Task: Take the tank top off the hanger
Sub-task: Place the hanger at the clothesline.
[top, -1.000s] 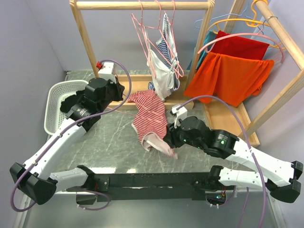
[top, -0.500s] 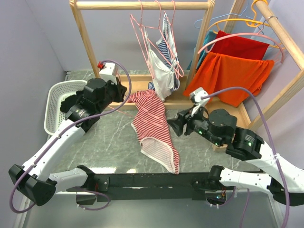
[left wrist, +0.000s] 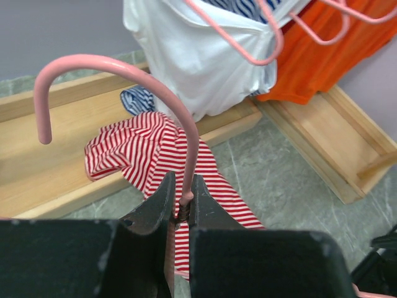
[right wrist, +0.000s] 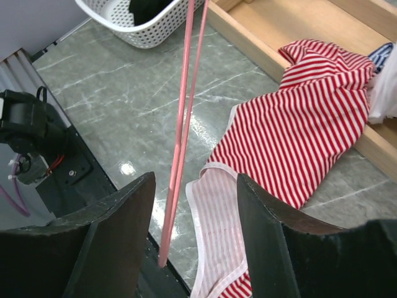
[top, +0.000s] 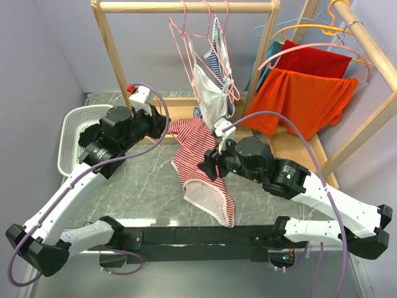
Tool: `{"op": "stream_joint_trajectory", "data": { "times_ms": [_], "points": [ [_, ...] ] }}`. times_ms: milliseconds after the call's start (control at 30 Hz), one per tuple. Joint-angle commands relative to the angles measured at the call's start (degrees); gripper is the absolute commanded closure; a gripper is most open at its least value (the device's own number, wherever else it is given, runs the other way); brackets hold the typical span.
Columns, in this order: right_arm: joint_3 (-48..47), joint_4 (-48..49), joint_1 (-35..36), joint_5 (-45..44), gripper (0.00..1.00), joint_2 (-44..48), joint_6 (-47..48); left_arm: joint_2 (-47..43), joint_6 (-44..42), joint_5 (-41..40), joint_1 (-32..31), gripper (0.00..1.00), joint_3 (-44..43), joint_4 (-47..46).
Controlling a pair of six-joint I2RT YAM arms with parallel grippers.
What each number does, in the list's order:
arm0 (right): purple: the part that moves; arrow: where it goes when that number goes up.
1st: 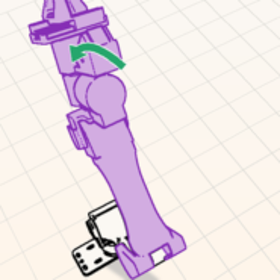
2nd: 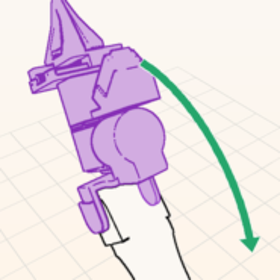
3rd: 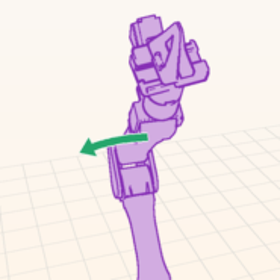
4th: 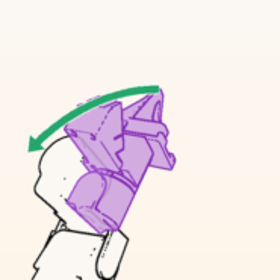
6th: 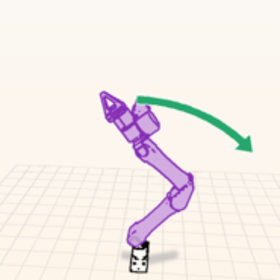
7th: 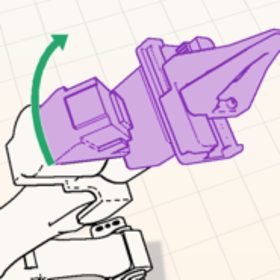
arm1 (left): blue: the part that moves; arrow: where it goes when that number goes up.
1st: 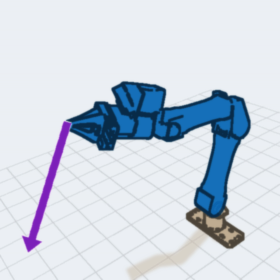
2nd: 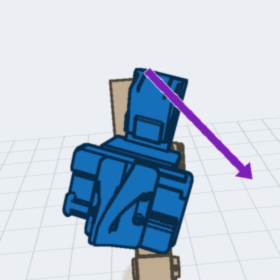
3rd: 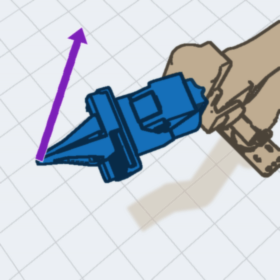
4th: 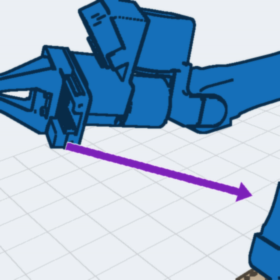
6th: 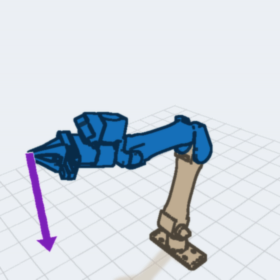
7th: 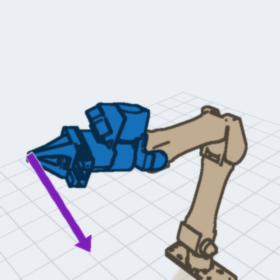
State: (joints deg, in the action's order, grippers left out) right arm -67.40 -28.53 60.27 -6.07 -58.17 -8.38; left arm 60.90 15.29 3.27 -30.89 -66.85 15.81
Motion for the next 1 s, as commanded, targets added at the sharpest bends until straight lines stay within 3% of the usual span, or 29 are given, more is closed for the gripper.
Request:
{"op": "stream_joint_trajectory", "data": {
  "times_ms": [0,67,100,200,300,367,400,500,567,800,967],
  "points": [
    [-1.07,3.05,-0.59,4.56,0.38,-0.18,1.09,-1.84,-1.32,4.73,-0.13,0.99,0.14,-5.0],
    [-1.33,2.78,-0.59,4.92,0.46,-0.98,0.56,-1.93,-1.14,5.87,-0.13,0.99,0.32,-5.35],
    [-1.25,3.04,-0.68,5.44,0.62,-1.15,0.39,-1.93,-1.14,6.05,-0.13,0.99,0.32,-5.44],
    [-0.63,4.36,-0.68,7.37,0.88,-0.63,-0.14,-1.84,-0.96,6.14,-0.13,0.99,0.58,-5.62],
    [-1.24,3.58,-0.59,8.97,1.0,-1.33,-0.23,-2.19,-0.53,5.09,-0.13,0.99,1.02,-6.23],
    [-2.12,3.14,-0.68,7.22,1.0,-1.86,-1.02,-2.28,-0.26,3.25,-0.13,0.93,1.02,-5.97],
    [-2.47,2.79,-0.68,6.16,1.0,-2.29,-1.54,-2.28,-0.09,2.11,-0.13,0.73,0.93,-5.88],
    [-4.32,1.99,-0.59,0.63,1.0,-2.74,-3.04,-2.54,1.06,-5.09,-0.13,0.01,0.58,-4.48],
    [-5.55,2.17,-0.68,-3.4,1.0,-3.44,-4.18,-3.24,2.37,-10.19,-0.13,0.01,0.84,-3.69],
    [-15.12,-0.64,-0.59,-16.58,1.0,-12.47,-4.19,-14.29,9.58,-39.96,-0.13,0.01,5.41,-4.3],
    [-25.93,-0.65,-0.59,-23.98,1.0,-18.9,-1.29,-18.45,9.41,-46.68,-0.13,0.01,7.52,-3.52]
  ]
}}
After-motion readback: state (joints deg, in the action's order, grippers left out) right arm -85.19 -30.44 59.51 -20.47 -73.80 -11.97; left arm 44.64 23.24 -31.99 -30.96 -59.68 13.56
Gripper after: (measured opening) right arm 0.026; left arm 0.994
